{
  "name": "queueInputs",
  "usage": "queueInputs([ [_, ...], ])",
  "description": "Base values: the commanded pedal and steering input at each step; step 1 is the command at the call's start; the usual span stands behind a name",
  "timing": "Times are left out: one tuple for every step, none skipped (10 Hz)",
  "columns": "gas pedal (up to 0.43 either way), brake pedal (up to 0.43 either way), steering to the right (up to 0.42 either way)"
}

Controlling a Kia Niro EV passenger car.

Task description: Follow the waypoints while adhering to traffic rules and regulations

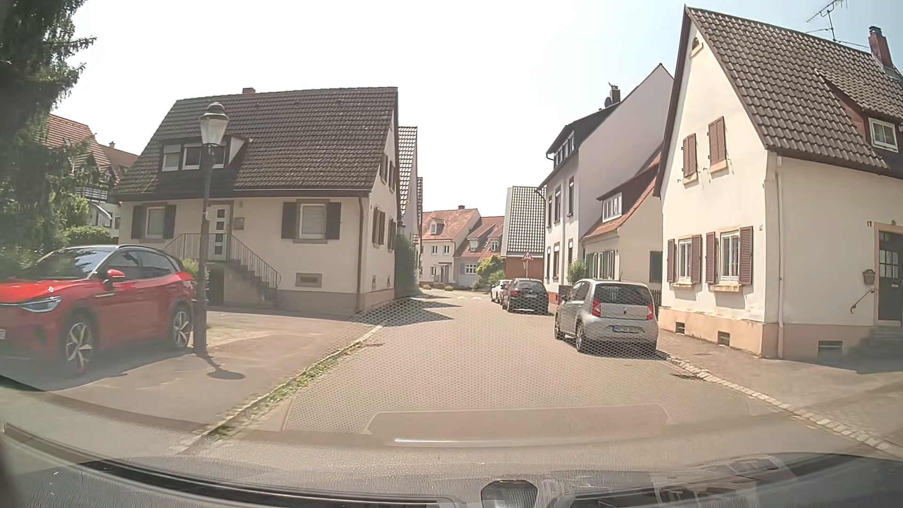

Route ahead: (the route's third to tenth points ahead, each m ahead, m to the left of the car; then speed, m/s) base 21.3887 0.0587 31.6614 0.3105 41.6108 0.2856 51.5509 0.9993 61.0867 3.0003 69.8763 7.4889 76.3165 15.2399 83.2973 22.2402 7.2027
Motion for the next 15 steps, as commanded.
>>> queueInputs([
  [0.098,0.0,0.02],
  [0.087,0.0,0.013],
  [0.079,0.0,0.007],
  [0.067,0.0,0.003],
  [0.067,0.0,0.0],
  [0.059,0.0,-0.001],
  [0.059,0.0,-0.001],
  [0.059,0.0,-0.004],
  [0.059,0.0,-0.007],
  [0.059,0.0,-0.008],
  [0.059,0.0,-0.008],
  [0.059,0.0,-0.008],
  [0.059,0.0,-0.008],
  [0.059,0.0,-0.007],
  [0.059,0.0,-0.008],
])
